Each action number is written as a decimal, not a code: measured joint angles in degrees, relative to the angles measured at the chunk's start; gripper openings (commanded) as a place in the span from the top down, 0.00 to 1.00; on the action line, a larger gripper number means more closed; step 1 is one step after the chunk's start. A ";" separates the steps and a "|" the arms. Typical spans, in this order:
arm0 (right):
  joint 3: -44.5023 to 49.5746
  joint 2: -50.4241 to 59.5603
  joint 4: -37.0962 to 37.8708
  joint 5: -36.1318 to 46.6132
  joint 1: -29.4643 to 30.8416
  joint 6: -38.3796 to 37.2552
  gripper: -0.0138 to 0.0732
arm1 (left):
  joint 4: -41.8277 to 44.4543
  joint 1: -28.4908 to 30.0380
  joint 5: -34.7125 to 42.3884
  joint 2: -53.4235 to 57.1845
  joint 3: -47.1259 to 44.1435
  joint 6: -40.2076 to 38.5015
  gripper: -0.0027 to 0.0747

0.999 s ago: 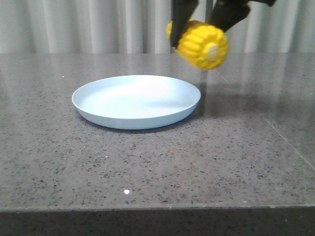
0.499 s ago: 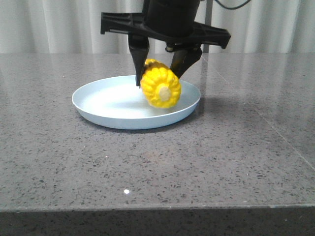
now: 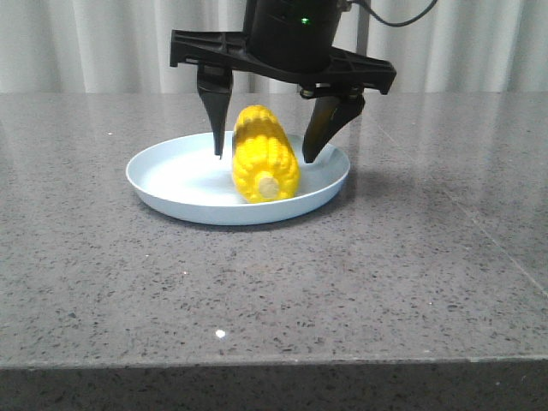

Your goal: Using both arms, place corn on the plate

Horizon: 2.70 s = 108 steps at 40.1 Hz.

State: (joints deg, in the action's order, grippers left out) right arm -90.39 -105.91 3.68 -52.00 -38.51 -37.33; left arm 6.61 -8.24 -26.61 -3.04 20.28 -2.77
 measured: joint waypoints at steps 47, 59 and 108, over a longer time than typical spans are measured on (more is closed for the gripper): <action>12.67 27.39 1.86 -6.19 26.70 13.67 0.92 | 0.09 0.00 0.00 0.00 0.00 0.00 0.99; 37.15 45.55 3.39 9.02 27.77 17.62 0.92 | 0.09 0.00 0.00 0.00 0.00 0.00 0.99; 71.84 90.57 8.66 36.67 28.04 18.00 0.92 | 0.09 0.00 0.00 0.00 0.00 0.00 0.99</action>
State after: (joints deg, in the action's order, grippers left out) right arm -18.55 -15.34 12.35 -15.32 -10.46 -19.33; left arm 6.70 -8.24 -26.61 -3.04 20.28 -2.77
